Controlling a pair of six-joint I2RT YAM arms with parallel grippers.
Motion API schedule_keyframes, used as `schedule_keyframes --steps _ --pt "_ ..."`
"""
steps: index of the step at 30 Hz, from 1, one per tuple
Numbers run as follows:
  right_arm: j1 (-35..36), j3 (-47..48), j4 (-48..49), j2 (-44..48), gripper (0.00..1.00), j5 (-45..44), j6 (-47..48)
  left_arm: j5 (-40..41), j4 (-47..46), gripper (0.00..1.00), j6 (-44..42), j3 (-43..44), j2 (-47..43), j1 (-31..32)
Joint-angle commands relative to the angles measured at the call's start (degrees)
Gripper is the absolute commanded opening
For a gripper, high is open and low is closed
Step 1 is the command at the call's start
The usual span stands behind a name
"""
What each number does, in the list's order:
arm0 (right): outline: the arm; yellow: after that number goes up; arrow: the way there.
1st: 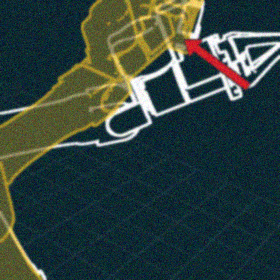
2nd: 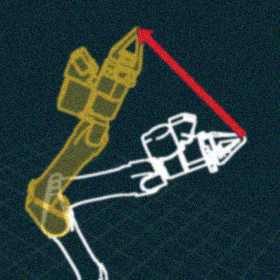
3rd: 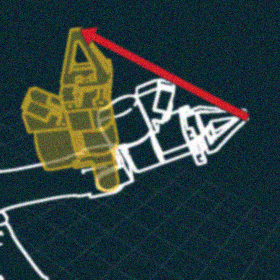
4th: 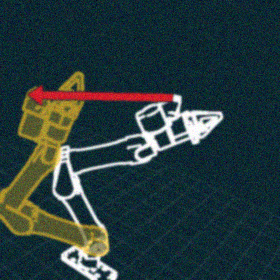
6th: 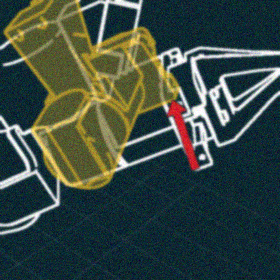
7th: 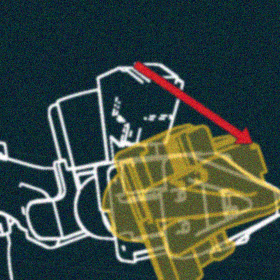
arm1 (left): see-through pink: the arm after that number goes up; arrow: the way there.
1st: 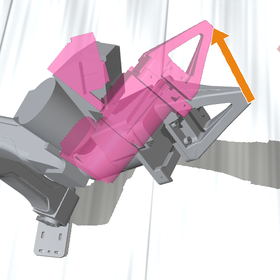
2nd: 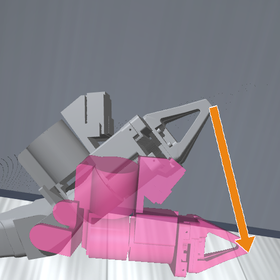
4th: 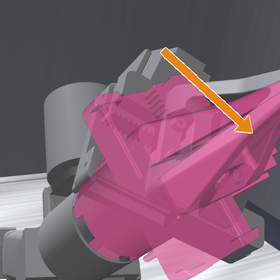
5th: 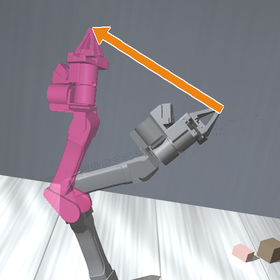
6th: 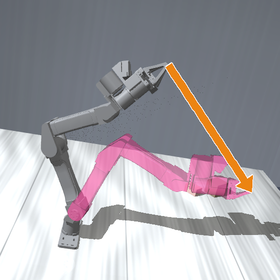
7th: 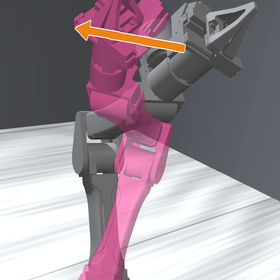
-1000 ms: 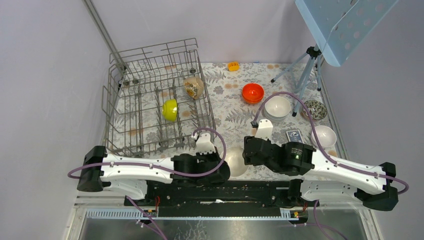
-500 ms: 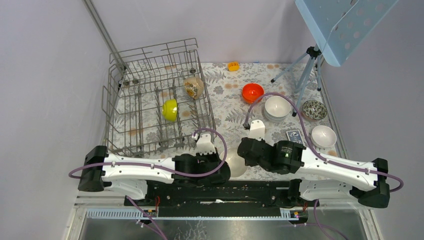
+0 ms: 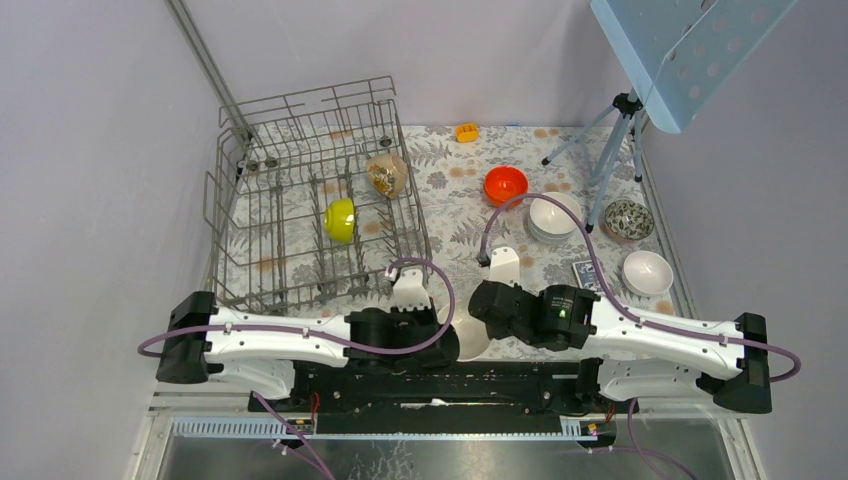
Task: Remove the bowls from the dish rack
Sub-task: Place the bowl at the center of the board.
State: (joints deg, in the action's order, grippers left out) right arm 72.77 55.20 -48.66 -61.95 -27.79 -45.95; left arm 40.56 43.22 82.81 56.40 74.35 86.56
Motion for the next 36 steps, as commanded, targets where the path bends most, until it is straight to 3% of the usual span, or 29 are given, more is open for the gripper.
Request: schedule_keyframes --steps 1,3,6,7,11,17,20,28,36 --pt "-0.17 -1.05 -0.76 0.88 0.0 -2.09 -1.31 1.38 -6.77 0.0 2.14 0.69 -1.78 0.27" --pt "-0.16 -1.25 -1.36 1.42 0.0 -3.18 -2.2 0.63 -9.71 0.0 1.23 -0.86 -2.77 0.27" --pt "-0.17 -1.76 -1.37 2.78 0.0 -4.91 -3.11 -0.28 -14.13 0.34 -0.02 -3.84 -4.86 0.27" --pt "-0.22 -1.9 -1.28 3.14 0.0 -5.05 -3.28 -0.26 -14.68 0.41 -0.05 -4.45 -5.61 0.27" --pt "-0.13 -2.38 -0.83 4.32 0.0 -5.16 -3.85 0.55 -14.63 0.53 -0.23 -5.15 -7.66 0.27" --pt "-0.59 -2.34 -0.44 4.86 0.0 -9.69 -5.62 0.49 -13.46 0.87 -2.99 -3.36 -8.97 0.27" --pt "-6.25 -2.31 2.47 4.31 0.0 -8.72 -3.03 0.2 -12.51 0.98 -5.75 -1.63 -9.73 0.27" --pt "-30.87 -6.19 19.09 2.89 0.0 3.54 2.85 0.42 -12.26 0.99 -17.32 -0.57 -15.14 0.27" --pt "-44.73 -6.53 26.46 -6.16 0.0 10.24 -2.64 1.74 -10.3 0.99 -14.3 -7.13 -27.8 0.27"
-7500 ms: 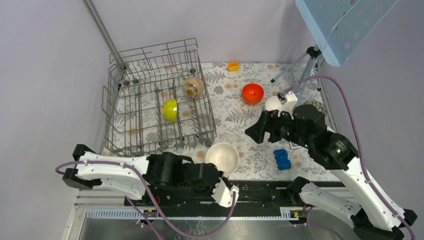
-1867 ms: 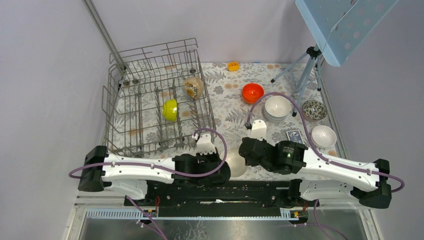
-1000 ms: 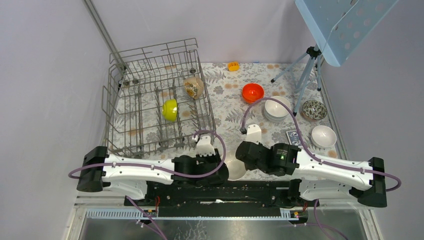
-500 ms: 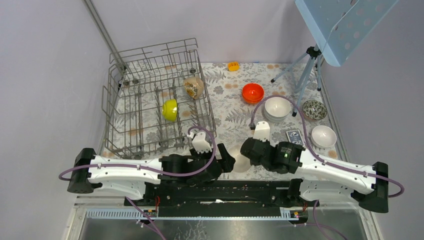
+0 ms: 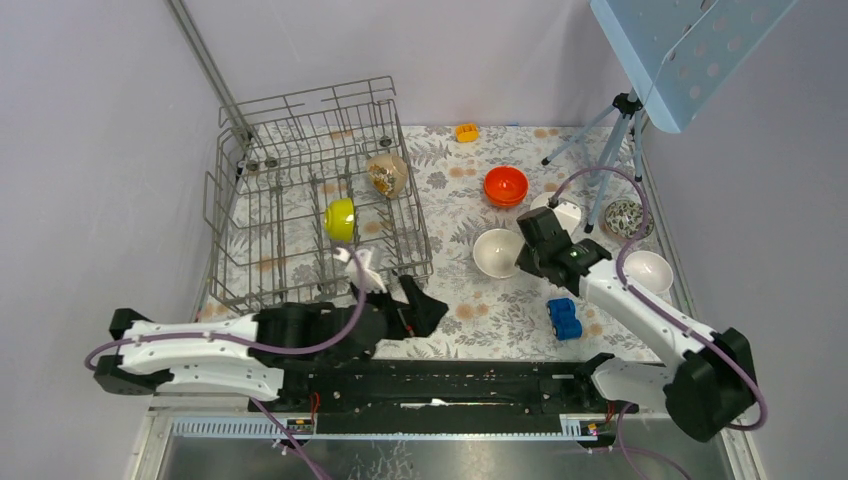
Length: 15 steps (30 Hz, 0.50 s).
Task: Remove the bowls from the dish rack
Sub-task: Place the bowl at the center of the board.
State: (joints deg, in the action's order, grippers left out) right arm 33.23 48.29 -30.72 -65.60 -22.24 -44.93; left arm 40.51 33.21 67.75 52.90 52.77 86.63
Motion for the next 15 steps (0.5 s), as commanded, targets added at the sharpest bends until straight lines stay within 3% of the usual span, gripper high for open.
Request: schedule_keyframes --steps 1,6,15 --pt "-6.25 0.25 8.97 -3.52 0.0 5.66 -4.2 1.72 -0.75 0.99 1.63 -5.61 -7.86 0.21" --pt "-7.06 -0.35 11.25 -6.14 0.0 6.4 -6.11 1.57 -3.26 0.99 0.31 -9.7 -11.78 0.21" --pt "-7.47 -3.48 13.75 -9.37 0.0 5.43 -7.74 0.89 -2.63 0.99 0.02 -9.74 -9.54 0.21"
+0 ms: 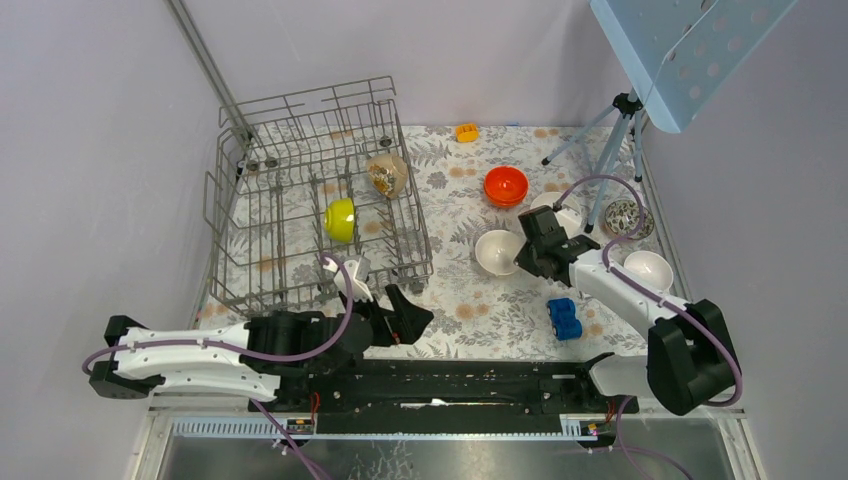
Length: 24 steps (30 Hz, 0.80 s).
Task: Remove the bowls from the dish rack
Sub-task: Place the bowl at the center of the board.
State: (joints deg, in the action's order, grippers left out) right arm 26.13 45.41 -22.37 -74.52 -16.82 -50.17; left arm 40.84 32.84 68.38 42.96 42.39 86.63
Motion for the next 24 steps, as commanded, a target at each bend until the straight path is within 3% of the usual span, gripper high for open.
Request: schedule_keyframes --steps 1,14,20,24 --pt "-0.46 -0.97 5.67 -0.71 0.0 0.03 -2.6 0.56 -2.23 0.99 -0.69 0.2 1.18 0.21" --pt "-0.9 -2.96 6.46 -2.46 0.0 1.29 -0.92 1.52 -1.11 0.99 -1.06 1.09 1.16 0.21" --pt "-0.93 -3.75 6.81 -1.77 0.15 2.68 0.06 1.86 -1.06 0.99 -0.86 0.64 0.38 0.21" --pt "-0.92 -4.7 7.18 -1.47 0.32 3.88 1.13 2.81 1.19 0.99 -0.32 1.27 0.0 0.2"
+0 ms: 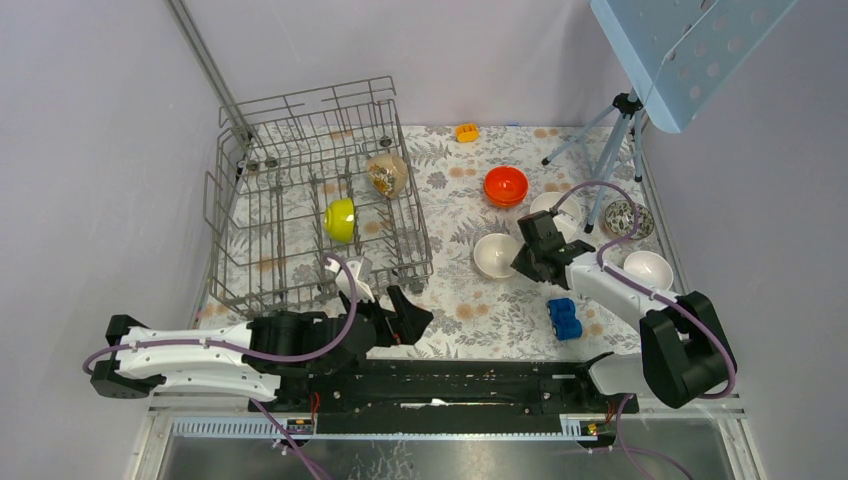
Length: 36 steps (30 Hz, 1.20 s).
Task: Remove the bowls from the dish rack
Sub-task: Place the bowl at the center of the board.
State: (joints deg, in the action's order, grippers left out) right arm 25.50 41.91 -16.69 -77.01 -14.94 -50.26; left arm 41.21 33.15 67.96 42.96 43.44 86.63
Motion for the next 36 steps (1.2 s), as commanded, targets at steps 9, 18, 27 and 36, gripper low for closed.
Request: schedule_keyframes --steps 9,18,27,36 --pt "-0.23 -2.36 2.74 2.74 0.58 4.24 3.65 2.68 1.38 0.99 0.62 0.36 -3.51 0.22" --pt "-0.32 -1.79 1.33 4.57 0.73 3.86 6.06 1.86 1.95 0.99 -0.01 0.73 -2.78 0.21" --pt "-0.27 3.09 -5.04 11.79 0.9 4.03 12.0 2.13 3.2 0.99 -1.06 1.24 -4.48 0.21" --pt "0.22 10.22 -11.82 26.52 1.0 11.07 16.79 7.38 6.12 0.99 -7.16 5.94 -1.47 0.21"
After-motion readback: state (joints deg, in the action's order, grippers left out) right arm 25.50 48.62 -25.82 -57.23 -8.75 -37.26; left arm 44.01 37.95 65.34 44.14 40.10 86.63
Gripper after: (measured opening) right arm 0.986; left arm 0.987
